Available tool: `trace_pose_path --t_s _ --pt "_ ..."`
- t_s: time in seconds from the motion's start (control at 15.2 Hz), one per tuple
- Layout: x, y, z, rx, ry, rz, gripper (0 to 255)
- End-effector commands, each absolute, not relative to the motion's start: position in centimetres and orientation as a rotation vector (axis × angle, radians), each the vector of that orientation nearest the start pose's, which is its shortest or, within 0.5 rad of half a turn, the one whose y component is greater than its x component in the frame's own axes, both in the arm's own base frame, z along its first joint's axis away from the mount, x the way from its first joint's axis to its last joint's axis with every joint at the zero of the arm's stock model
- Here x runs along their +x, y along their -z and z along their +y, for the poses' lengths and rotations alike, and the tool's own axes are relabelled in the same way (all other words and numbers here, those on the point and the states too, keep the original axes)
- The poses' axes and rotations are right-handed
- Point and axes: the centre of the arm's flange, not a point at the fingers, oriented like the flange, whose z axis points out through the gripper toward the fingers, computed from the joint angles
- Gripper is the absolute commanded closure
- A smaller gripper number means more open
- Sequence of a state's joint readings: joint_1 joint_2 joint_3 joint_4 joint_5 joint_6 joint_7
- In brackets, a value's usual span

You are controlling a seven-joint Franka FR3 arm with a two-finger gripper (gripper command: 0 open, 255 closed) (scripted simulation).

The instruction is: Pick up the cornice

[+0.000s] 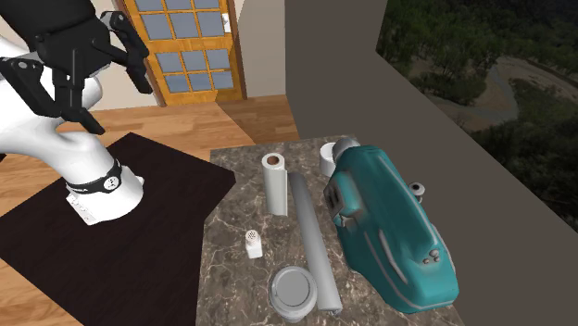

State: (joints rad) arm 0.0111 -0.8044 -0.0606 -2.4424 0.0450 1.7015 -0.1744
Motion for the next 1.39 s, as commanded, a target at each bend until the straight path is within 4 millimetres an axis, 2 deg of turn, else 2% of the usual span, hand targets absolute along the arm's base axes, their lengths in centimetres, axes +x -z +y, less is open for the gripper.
trace_pose_path --t_s 0.0,0.66,1.32 --pt "31.3 -56.7 -1.6 -3.051 0.109 -0.21 0" --pt "36.9 -46.9 5.5 -3.054 0.097 0.271 0" --pt "44.3 -37.1 10.5 -2.983 0.083 0.748 0"
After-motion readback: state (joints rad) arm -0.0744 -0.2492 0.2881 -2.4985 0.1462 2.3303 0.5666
